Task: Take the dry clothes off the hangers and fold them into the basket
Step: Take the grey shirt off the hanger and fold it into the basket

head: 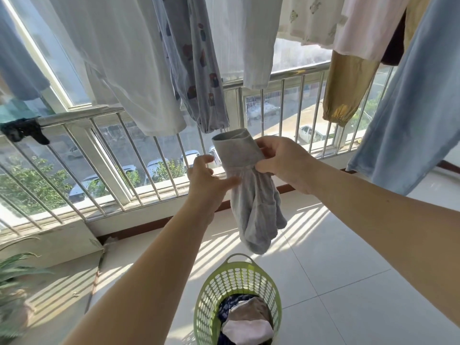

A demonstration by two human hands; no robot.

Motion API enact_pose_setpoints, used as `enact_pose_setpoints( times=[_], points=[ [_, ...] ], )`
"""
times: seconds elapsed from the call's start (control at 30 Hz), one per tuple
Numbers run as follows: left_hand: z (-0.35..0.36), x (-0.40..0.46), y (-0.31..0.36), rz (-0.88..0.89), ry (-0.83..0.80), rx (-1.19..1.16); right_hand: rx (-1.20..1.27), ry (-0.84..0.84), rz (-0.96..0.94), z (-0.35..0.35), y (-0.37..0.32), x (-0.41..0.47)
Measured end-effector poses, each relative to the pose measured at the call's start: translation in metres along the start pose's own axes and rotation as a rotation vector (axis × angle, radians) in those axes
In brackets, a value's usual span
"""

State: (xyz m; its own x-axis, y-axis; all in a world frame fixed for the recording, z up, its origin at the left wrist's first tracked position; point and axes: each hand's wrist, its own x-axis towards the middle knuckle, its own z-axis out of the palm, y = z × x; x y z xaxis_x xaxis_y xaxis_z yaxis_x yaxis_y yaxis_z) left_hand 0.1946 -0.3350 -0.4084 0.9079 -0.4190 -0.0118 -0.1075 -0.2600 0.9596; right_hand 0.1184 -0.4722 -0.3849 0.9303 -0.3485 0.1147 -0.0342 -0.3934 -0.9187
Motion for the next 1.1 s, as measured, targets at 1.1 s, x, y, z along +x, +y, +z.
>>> enact_pose_setpoints(
  times=[1.1],
  points=[
    [-0.051,0.03,-0.112,-0.104,-0.364,0.106,-0.944,-0.423,0.084,0.064,0.099,0.018]
  ],
)
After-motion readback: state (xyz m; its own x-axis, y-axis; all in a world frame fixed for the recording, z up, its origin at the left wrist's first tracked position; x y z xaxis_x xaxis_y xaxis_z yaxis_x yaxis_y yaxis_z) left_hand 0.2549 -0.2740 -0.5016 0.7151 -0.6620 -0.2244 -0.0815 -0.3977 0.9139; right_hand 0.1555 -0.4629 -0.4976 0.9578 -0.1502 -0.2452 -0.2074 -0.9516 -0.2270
